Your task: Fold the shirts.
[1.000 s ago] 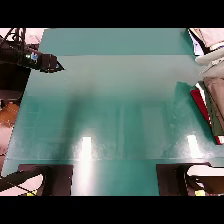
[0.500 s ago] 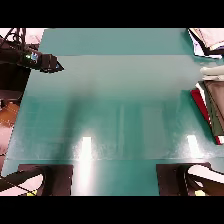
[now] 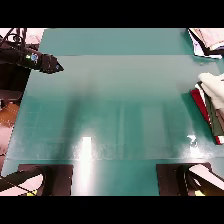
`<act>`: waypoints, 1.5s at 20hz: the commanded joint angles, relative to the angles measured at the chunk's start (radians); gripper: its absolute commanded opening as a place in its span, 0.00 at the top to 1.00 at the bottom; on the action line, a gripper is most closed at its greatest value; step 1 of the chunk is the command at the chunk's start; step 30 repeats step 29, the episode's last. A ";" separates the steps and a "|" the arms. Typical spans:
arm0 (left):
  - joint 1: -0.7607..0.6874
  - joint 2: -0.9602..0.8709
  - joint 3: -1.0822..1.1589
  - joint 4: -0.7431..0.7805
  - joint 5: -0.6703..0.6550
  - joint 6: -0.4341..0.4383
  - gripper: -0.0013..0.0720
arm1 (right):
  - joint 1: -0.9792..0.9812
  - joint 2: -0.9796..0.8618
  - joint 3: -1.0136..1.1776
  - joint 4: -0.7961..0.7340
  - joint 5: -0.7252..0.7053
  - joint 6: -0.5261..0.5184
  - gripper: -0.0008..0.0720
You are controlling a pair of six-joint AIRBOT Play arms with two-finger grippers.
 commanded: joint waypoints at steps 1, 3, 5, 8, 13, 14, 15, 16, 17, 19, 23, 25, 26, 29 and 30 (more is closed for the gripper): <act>0.000 0.000 0.000 0.001 -0.002 0.020 0.95 | -0.088 0.053 -0.074 -0.049 0.019 0.002 0.27; 0.000 0.000 0.000 0.010 -0.002 0.020 0.95 | -0.117 0.077 -0.066 -0.044 0.015 0.015 0.27; 0.000 0.000 0.000 0.009 0.003 0.019 0.95 | -0.103 0.101 -0.045 0.046 -0.018 0.062 0.27; 0.000 0.000 0.000 0.009 0.010 0.019 0.95 | 0.055 0.129 -0.014 0.238 -0.058 0.062 0.27; 0.000 0.000 0.000 0.003 -0.008 0.015 0.95 | 0.581 0.155 -0.008 0.286 -0.075 0.062 0.55; 0.000 0.000 0.000 0.003 0.000 0.015 0.95 | 0.685 0.155 -0.008 0.285 -0.088 0.062 0.73; 0.000 0.000 0.000 0.003 0.008 0.015 0.95 | 0.796 0.155 -0.008 0.281 -0.121 0.062 0.84; 0.000 0.000 0.000 0.003 0.010 0.015 0.95 | 0.900 0.155 -0.008 0.263 -0.169 0.062 0.96; 0.000 0.000 0.000 0.003 0.009 0.015 0.95 | 0.985 0.155 -0.008 0.242 -0.217 0.065 0.97; 0.000 0.000 0.000 0.003 0.009 0.015 0.95 | 1.125 0.154 -0.008 0.196 -0.309 0.100 0.97; 0.000 0.000 0.000 0.003 0.009 0.015 0.95 | 1.261 0.144 -0.008 0.147 -0.349 0.117 0.97; 0.000 0.000 0.000 0.003 0.009 0.015 0.95 | 1.269 0.121 -0.008 0.146 -0.303 0.123 0.97; 0.000 0.000 0.000 0.003 0.009 0.015 0.95 | 1.269 0.108 -0.008 0.147 -0.277 0.130 0.97; 0.000 0.000 0.000 0.003 0.009 0.015 0.95 | 1.269 0.080 -0.008 0.147 -0.233 0.130 0.97; 0.000 0.000 0.000 0.003 0.009 0.015 0.95 | 1.269 0.080 -0.008 0.147 -0.233 0.130 0.97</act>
